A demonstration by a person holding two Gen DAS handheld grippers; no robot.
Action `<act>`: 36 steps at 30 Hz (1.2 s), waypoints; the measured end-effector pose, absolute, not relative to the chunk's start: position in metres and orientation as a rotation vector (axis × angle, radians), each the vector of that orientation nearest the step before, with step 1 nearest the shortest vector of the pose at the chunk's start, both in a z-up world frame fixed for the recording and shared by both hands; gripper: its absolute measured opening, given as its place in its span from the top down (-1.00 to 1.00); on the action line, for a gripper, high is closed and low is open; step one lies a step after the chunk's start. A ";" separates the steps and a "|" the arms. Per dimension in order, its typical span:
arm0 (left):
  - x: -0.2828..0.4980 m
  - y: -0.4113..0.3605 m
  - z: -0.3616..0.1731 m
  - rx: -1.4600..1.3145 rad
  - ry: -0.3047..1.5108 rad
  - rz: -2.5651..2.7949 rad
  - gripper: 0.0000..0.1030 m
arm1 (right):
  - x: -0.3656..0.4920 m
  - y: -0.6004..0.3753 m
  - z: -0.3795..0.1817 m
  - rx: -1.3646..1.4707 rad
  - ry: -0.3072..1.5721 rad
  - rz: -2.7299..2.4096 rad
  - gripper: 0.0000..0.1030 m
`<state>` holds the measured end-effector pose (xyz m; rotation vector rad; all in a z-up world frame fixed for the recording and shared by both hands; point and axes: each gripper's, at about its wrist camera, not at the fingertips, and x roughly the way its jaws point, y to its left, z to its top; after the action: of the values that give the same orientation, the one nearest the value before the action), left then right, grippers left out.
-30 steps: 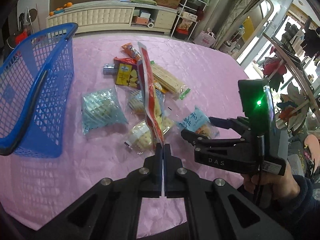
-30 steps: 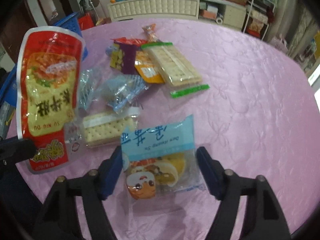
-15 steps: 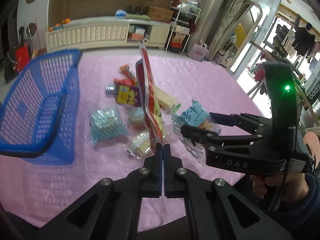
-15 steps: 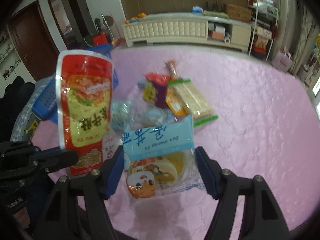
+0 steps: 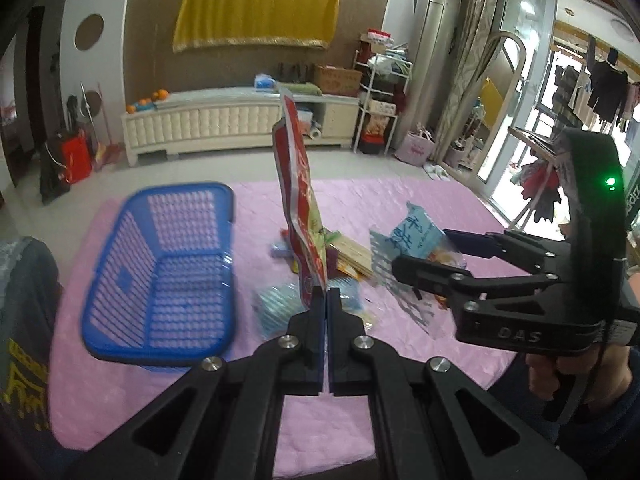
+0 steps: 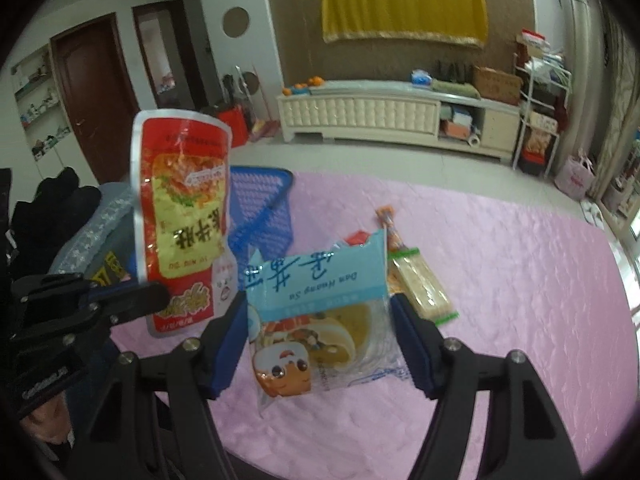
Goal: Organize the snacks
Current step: 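Carry both packets to the blue basket while the left tool drops the sauce packet in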
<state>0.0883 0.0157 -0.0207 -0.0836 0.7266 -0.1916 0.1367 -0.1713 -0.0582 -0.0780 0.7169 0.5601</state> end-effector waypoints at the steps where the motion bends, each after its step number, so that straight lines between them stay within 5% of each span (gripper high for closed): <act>1: 0.088 0.019 -0.019 -0.073 0.722 -0.186 1.00 | 0.134 -0.167 -0.053 -0.080 0.705 0.582 -0.42; 17: 0.099 0.085 -0.005 0.031 0.717 -0.092 1.00 | 0.146 -0.076 -0.028 -0.193 0.657 0.707 -0.42; 36: 0.195 0.138 -0.048 0.095 0.833 -0.094 1.00 | 0.225 -0.027 -0.070 -0.128 0.761 0.676 -0.42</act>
<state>0.1949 0.1381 -0.0478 0.0953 0.8335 -0.0936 0.2247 -0.0266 -0.0695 -0.1278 0.7608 0.6760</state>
